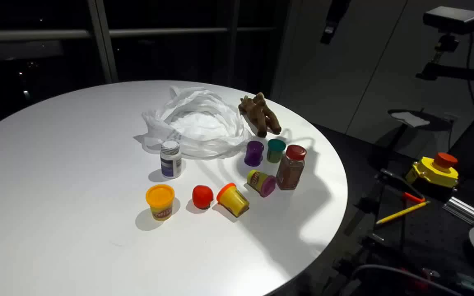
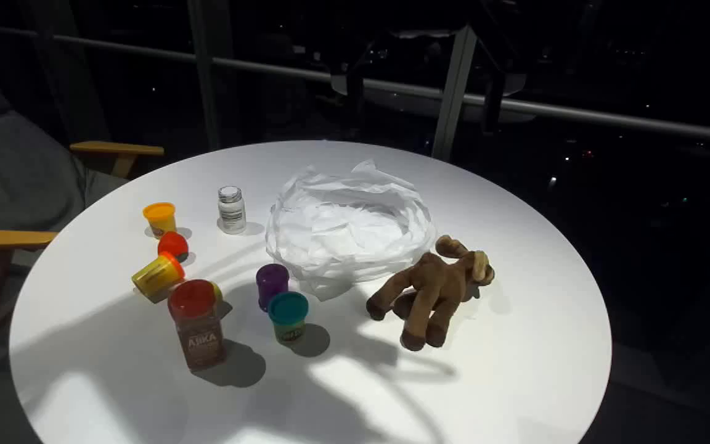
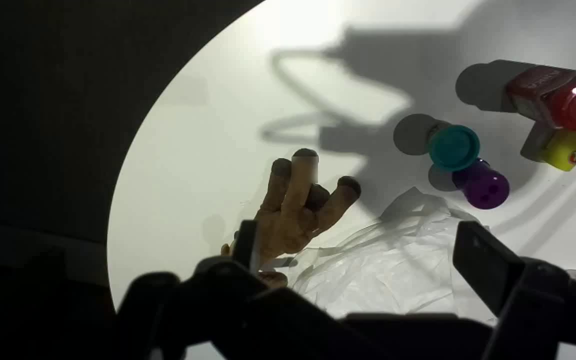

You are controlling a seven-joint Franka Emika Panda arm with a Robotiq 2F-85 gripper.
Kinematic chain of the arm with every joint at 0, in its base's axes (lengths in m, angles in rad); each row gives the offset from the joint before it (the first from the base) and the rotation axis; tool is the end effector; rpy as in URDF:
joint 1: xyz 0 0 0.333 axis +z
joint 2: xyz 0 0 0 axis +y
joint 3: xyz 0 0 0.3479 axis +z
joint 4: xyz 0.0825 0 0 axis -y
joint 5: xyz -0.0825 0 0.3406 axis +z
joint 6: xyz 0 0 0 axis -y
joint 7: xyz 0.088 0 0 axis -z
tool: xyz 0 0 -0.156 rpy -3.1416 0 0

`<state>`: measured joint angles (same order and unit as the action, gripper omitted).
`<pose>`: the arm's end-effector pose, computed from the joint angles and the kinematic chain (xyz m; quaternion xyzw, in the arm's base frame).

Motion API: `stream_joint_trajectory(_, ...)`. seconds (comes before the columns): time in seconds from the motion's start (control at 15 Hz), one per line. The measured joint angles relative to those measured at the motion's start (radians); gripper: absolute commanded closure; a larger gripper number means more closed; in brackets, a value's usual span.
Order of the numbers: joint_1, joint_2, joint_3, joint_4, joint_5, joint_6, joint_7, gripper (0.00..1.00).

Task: Pick the objects on the table in the plastic bag

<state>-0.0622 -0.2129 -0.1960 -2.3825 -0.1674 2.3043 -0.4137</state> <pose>0.4264 -0.1243 0.4223 0.9883 0.1297 0.0477 0.0643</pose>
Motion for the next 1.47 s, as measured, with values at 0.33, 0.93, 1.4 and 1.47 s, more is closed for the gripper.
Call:
stream_joint_trajectory(0.33, 0.0, -0.009, 0.0, 0.012, 0.0, 0.0, 0.0, 0.0)
stream_joint_trajectory(0.93, 0.0, -0.009, 0.0, 0.012, 0.0, 0.0, 0.0, 0.0)
stream_joint_trajectory(1.4, 0.018, 0.018, 0.043, -0.008, 0.0, 0.0, -0.016, 0.0)
stream_joint_trajectory(1.47, 0.032, 0.033, 0.066, -0.018, 0.0, 0.001, -0.017, 0.0)
